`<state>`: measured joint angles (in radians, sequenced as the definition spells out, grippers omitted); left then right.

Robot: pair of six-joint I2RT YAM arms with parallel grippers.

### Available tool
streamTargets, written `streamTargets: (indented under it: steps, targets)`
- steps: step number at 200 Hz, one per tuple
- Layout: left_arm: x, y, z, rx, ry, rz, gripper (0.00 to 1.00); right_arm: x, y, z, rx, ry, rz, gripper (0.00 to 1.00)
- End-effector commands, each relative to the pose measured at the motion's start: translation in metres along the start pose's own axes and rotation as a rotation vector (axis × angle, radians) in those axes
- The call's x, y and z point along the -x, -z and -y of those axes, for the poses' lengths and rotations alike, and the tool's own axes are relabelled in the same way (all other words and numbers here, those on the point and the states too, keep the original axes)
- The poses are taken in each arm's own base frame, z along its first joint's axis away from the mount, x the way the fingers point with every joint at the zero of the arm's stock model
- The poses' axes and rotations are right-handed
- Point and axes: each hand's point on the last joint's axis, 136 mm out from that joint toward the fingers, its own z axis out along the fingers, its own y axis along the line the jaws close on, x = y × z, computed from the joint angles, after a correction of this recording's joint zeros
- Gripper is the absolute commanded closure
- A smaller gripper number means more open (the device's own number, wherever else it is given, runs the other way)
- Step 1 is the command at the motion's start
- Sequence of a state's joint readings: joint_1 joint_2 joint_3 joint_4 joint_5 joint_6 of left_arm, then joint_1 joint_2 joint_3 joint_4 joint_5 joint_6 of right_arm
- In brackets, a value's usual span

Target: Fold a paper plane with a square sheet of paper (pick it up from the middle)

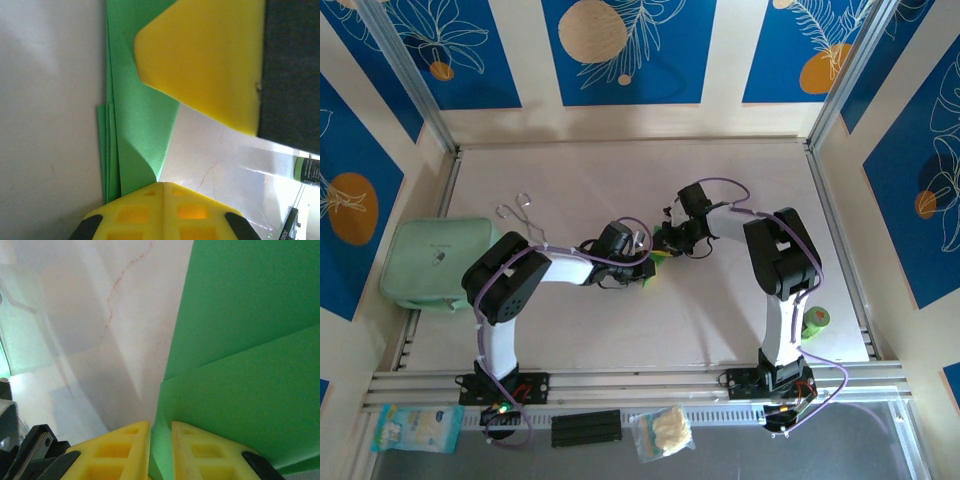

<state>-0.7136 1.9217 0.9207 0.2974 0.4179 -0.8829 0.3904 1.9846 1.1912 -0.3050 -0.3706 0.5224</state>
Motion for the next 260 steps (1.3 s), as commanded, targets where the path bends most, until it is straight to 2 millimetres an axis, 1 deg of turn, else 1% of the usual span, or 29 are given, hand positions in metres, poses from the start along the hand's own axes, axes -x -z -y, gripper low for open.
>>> streamTargets:
  steps: [1,24,56,92,123,148,186,260]
  targets:
    - [-0.01,0.001,-0.023,0.056,0.042,-0.027,1.0,0.0,-0.003,0.007,-0.018,-0.005,-0.021,0.81]
    - [-0.01,0.002,-0.022,0.054,0.042,-0.026,1.0,-0.001,-0.006,0.012,-0.042,-0.02,-0.031,0.81]
    - [-0.009,0.004,-0.018,0.046,0.037,-0.024,1.0,-0.006,-0.011,0.026,-0.096,-0.054,-0.056,0.83]
    - [-0.003,0.009,-0.004,0.012,0.026,-0.016,0.97,-0.011,-0.014,0.042,-0.164,-0.088,-0.084,0.85]
    - [0.004,0.014,0.013,-0.024,0.007,-0.007,0.93,-0.013,-0.014,0.045,-0.189,-0.099,-0.091,0.85]
    - [0.009,0.017,0.02,-0.026,-0.01,0.002,0.91,-0.014,-0.013,0.045,-0.203,-0.101,-0.096,0.86]
    - [0.007,0.014,0.013,0.001,-0.015,-0.015,0.91,-0.013,-0.015,0.045,-0.21,-0.107,-0.104,0.86]
    - [-0.01,0.012,-0.002,0.038,-0.012,-0.076,0.94,-0.017,-0.017,0.049,-0.241,-0.131,-0.131,0.86]
